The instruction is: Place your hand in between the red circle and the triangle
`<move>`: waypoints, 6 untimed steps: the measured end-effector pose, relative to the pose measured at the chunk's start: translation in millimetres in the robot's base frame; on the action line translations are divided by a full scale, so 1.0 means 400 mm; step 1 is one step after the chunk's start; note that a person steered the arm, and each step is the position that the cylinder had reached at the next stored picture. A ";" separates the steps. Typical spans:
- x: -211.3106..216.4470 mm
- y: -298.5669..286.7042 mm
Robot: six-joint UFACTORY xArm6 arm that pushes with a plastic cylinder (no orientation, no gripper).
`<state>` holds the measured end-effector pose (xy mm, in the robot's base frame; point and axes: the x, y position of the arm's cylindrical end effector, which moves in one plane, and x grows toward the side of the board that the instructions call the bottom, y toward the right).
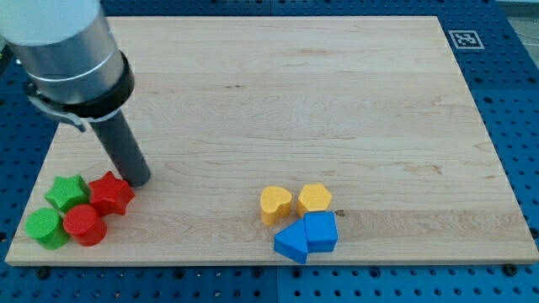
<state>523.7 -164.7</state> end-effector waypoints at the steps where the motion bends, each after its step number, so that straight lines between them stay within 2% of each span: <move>1: 0.000 0.076; 4: 0.015 0.227; 6: 0.169 0.228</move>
